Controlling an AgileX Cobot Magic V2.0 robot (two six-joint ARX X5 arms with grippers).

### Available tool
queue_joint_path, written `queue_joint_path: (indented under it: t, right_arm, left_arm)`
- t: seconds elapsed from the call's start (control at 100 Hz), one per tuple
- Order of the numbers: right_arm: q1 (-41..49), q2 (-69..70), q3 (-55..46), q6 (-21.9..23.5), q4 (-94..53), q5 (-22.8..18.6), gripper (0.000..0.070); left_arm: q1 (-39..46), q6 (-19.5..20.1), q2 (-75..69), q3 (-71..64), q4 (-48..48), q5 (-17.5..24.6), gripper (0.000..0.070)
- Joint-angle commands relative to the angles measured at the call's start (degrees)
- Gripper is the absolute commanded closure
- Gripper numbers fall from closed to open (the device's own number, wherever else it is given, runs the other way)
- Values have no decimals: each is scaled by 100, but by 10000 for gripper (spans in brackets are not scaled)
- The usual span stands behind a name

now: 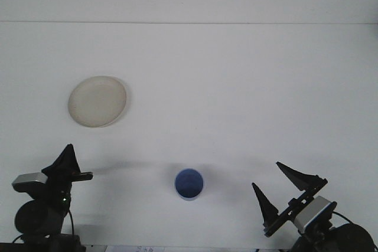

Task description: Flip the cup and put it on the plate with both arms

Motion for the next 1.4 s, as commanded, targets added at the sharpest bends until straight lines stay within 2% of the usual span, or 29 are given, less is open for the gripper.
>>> queue_joint_path:
  t: [0.0, 0.03, 0.1, 0.14, 0.16, 0.2, 0.3, 0.4, 0.58, 0.64, 0.86, 1.06, 1.21, 1.39]
  right_arm:
    - [48, 28, 39, 76, 63, 9, 153]
    - [48, 28, 39, 76, 66, 9, 153]
    - [48, 28, 39, 76, 66, 13, 153]
    - [48, 28, 39, 76, 68, 13, 153]
    - [48, 28, 39, 76, 68, 13, 153]
    - [48, 28, 39, 76, 68, 13, 153]
    - [48, 28, 39, 68, 96, 17, 153]
    - [48, 28, 39, 55, 107, 50, 153]
    - [48, 28, 39, 52, 105, 48, 153]
    - [48, 28, 39, 52, 107, 48, 153]
    - [48, 28, 39, 55, 107, 48, 153]
    - [48, 28, 39, 55, 107, 48, 153]
    - [48, 28, 39, 55, 107, 48, 153]
    - [48, 28, 39, 55, 118, 48, 153]
  left_arm:
    - [-11, 0, 511, 776, -466, 343, 658]
    - [-11, 72, 713, 1036, -651, 560, 613]
    - [-13, 367, 1364, 1801, -1196, 1333, 369]
    - [-24, 481, 1707, 2166, -1478, 1690, 256]
    - [-35, 535, 1888, 2352, -1628, 1864, 221]
    - [-74, 581, 2223, 2671, -1902, 2129, 194]
    - [-299, 584, 3021, 3366, -2518, 2680, 195]
    - [-748, 673, 3766, 3912, -3027, 3060, 195]
    - [-2015, 852, 4929, 4594, -3665, 3086, 195]
    - [-2382, 903, 5246, 4719, -3700, 3014, 195]
    - [-3567, 997, 6395, 4892, -3650, 2345, 195]
    - [-4035, 1147, 7130, 4892, -3554, 2234, 195]
    - [-4221, 1158, 7543, 4892, -3386, 1860, 195]
    - [-4365, 1270, 7906, 4892, -3285, 1838, 202]
